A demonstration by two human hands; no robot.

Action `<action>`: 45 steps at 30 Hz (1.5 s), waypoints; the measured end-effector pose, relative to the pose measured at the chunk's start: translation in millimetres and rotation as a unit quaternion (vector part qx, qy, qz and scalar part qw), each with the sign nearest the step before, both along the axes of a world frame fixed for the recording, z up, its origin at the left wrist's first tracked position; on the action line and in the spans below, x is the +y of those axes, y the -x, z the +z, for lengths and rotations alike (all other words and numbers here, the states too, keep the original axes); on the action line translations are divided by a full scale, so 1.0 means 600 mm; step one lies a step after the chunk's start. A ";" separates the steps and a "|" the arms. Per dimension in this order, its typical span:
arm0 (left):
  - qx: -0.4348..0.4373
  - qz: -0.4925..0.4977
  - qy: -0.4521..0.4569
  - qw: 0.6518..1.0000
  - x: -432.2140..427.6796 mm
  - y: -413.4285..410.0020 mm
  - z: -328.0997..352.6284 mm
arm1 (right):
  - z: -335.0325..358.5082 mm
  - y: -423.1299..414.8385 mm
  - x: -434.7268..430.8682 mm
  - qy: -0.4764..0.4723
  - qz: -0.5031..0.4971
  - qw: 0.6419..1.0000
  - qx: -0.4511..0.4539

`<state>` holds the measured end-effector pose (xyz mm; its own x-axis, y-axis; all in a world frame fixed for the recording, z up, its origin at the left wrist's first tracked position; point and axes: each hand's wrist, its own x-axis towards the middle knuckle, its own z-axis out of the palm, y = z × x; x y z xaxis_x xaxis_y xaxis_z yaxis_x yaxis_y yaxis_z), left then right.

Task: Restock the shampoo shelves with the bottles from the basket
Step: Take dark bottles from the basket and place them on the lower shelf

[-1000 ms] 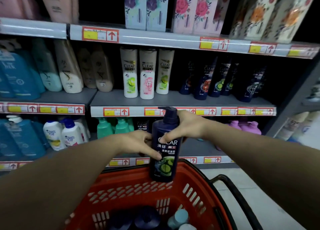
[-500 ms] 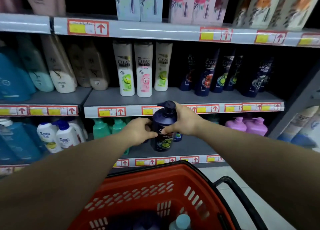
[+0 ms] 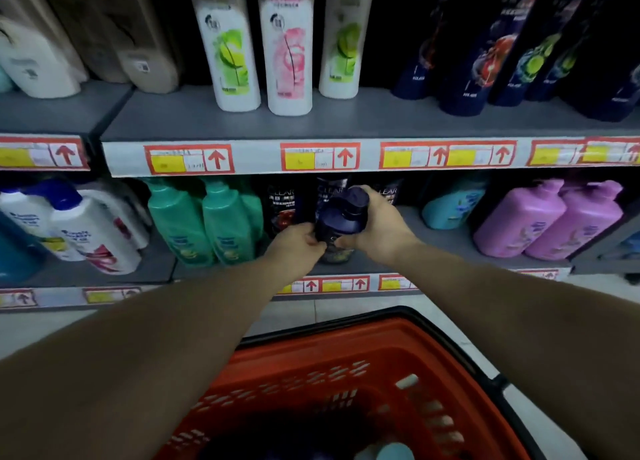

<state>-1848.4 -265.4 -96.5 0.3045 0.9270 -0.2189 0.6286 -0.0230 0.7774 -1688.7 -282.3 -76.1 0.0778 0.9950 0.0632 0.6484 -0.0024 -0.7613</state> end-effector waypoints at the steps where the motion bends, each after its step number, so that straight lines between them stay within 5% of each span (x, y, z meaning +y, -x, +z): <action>1: -0.009 0.005 -0.001 1.000 0.006 -0.003 -0.007 | -0.005 0.000 0.012 0.002 -0.003 1.000 -0.007; 21: -0.058 0.011 0.084 0.995 0.036 -0.012 -0.065 | -0.022 -0.001 0.088 0.079 -0.092 0.991 -0.055; 28: 0.002 -0.016 0.073 0.997 0.017 0.036 0.005 | 0.032 -0.008 0.039 0.092 -0.159 0.982 -0.039; 45: -0.004 -0.019 -0.051 0.999 -0.233 0.203 0.163 | 0.133 0.172 -0.221 -0.021 0.040 0.999 -0.021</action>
<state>-1970.1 -405.0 1.2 0.3419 0.9317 -0.1224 0.6202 -0.1258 0.7743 -1792.0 -414.8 3.9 -0.0060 0.9943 0.1065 0.6769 0.0825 -0.7314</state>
